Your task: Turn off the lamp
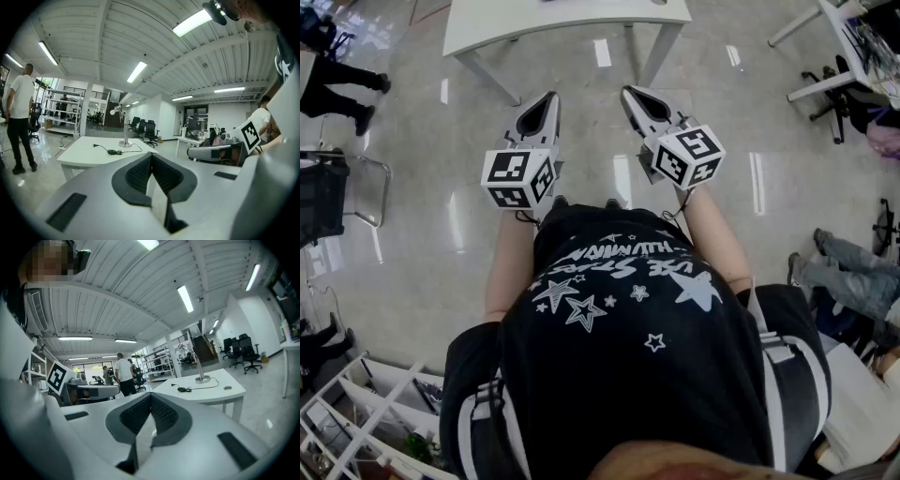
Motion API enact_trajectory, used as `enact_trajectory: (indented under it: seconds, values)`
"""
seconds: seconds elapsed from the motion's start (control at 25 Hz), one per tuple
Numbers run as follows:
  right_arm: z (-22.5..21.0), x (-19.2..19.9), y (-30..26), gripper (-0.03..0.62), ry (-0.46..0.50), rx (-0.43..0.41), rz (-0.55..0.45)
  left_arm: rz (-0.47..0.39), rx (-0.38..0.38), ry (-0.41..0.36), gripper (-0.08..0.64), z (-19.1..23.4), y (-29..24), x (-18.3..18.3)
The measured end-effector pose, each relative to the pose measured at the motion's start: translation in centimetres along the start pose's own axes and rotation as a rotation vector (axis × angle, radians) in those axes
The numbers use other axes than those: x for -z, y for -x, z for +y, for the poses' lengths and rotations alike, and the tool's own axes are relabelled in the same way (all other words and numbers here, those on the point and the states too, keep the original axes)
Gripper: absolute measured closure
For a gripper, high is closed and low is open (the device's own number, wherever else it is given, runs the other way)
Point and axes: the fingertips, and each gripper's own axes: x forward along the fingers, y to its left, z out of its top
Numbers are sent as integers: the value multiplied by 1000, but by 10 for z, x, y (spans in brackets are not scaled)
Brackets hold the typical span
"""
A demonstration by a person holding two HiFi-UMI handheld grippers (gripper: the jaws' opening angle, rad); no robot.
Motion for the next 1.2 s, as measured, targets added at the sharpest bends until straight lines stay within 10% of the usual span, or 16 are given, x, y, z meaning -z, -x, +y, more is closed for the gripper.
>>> enact_trajectory:
  seconds: [0.64, 1.2]
  values:
    - [-43, 4, -4, 586, -27, -51, 29, 28, -54, 17, 549, -5, -31, 11]
    - [-85, -13, -96, 586, -37, 15, 30, 25, -11, 24, 549, 86, -104, -3]
